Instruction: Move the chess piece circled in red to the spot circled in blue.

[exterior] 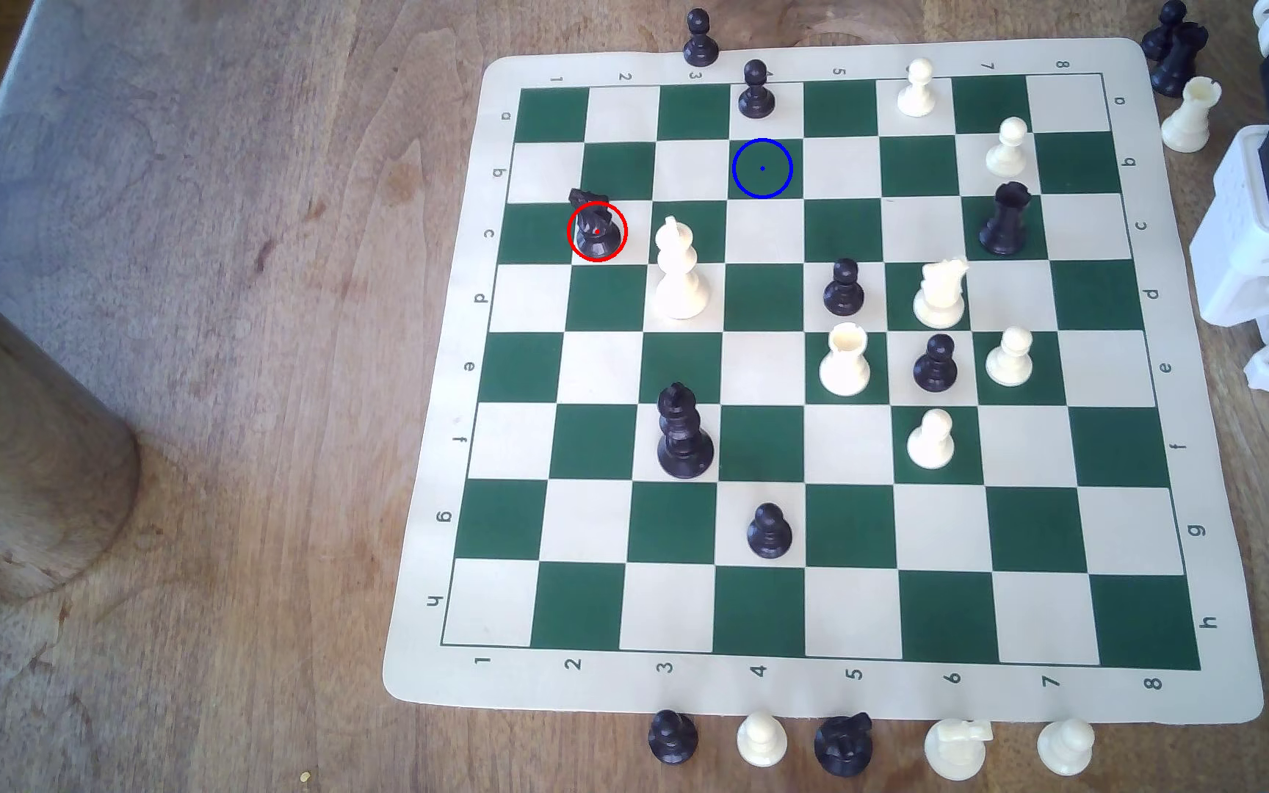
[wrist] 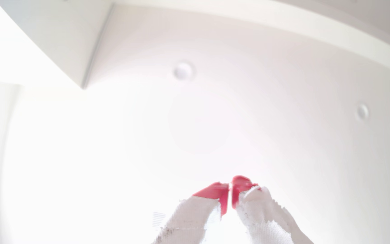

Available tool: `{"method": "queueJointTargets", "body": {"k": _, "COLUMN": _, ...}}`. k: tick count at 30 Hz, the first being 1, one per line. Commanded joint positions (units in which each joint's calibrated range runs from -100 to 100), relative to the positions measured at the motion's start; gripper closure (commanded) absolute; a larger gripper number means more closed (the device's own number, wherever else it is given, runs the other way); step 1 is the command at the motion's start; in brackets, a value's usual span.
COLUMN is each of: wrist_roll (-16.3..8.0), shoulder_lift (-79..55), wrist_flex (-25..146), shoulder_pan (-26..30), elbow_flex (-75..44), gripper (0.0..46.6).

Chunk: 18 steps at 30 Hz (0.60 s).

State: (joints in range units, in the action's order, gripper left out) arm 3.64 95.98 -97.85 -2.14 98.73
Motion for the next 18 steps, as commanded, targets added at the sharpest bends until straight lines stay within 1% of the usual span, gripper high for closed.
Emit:
{"method": "queueJointTargets", "body": {"k": 1, "wrist_roll": 0.10, "shoulder_lift": -0.14, "wrist_flex": 7.51, "shoulder_pan": 0.30, "elbow_flex": 0.90, "gripper": 46.4}}
{"method": "queueJointTargets", "body": {"k": 5, "wrist_roll": 0.29, "shoulder_lift": -0.22, "wrist_flex": 25.86, "shoulder_pan": 0.30, "elbow_flex": -3.54, "gripper": 45.6}}
{"method": "queueJointTargets", "body": {"k": 9, "wrist_roll": 0.34, "shoulder_lift": -0.22, "wrist_flex": 48.05, "shoulder_pan": 0.54, "elbow_flex": -10.88, "gripper": 42.4}}
{"method": "queueJointTargets", "body": {"k": 10, "wrist_roll": 0.15, "shoulder_lift": -0.22, "wrist_flex": 52.15, "shoulder_pan": 0.54, "elbow_flex": -12.33, "gripper": 41.8}}
{"method": "queueJointTargets", "body": {"k": 11, "wrist_roll": -0.63, "shoulder_lift": -0.22, "wrist_flex": 63.45, "shoulder_pan": 0.54, "elbow_flex": -16.14, "gripper": 39.5}}
{"method": "queueJointTargets", "body": {"k": 12, "wrist_roll": -1.22, "shoulder_lift": -0.22, "wrist_flex": 69.67, "shoulder_pan": 0.07, "elbow_flex": -18.23, "gripper": 38.5}}
{"method": "queueJointTargets", "body": {"k": 14, "wrist_roll": -1.27, "shoulder_lift": -0.14, "wrist_flex": 80.24, "shoulder_pan": -0.09, "elbow_flex": -21.85, "gripper": 37.6}}
{"method": "queueJointTargets", "body": {"k": 15, "wrist_roll": -1.37, "shoulder_lift": -0.14, "wrist_flex": 85.56, "shoulder_pan": -0.56, "elbow_flex": -23.49, "gripper": 37.5}}
{"method": "queueJointTargets", "body": {"k": 16, "wrist_roll": -1.47, "shoulder_lift": -0.14, "wrist_flex": 87.12, "shoulder_pan": -0.64, "elbow_flex": -23.94, "gripper": 37.7}}
{"method": "queueJointTargets", "body": {"k": 18, "wrist_roll": -1.51, "shoulder_lift": -0.14, "wrist_flex": 95.72, "shoulder_pan": -1.26, "elbow_flex": -27.57, "gripper": 39.5}}
